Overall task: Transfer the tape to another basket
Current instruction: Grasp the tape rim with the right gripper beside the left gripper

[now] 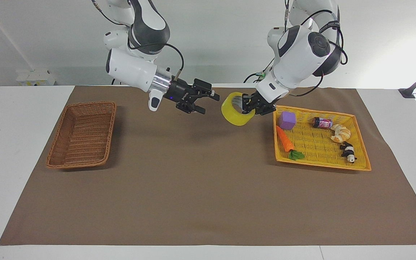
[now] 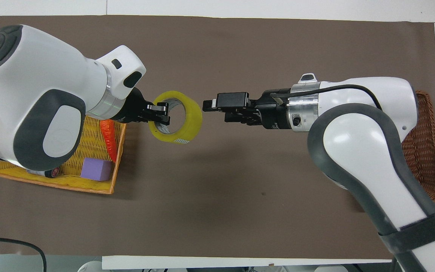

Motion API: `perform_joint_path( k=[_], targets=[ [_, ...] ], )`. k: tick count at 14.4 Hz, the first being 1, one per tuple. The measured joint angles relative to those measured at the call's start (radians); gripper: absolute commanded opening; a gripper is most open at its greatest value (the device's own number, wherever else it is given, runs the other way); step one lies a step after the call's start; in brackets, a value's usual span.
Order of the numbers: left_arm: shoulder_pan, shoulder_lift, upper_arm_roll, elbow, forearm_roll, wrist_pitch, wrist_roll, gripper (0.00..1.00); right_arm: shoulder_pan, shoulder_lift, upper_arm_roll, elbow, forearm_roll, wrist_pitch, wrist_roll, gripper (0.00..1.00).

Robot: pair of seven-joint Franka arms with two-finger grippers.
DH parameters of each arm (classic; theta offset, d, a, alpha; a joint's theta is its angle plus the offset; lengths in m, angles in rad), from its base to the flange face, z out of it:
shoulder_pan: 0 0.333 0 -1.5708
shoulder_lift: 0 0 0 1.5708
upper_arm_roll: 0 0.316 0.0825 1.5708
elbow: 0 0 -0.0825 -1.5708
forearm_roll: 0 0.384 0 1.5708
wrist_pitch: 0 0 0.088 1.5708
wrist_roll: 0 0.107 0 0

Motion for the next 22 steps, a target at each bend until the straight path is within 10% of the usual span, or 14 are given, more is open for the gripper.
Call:
perform_joint_path(
  k=[22],
  targets=[
    [0.000, 0.000, 0.001, 0.000, 0.000, -0.001, -0.020, 0.03, 0.082, 0.022, -0.001, 0.003, 0.025, 0.073, 0.049, 0.87]
  ],
)
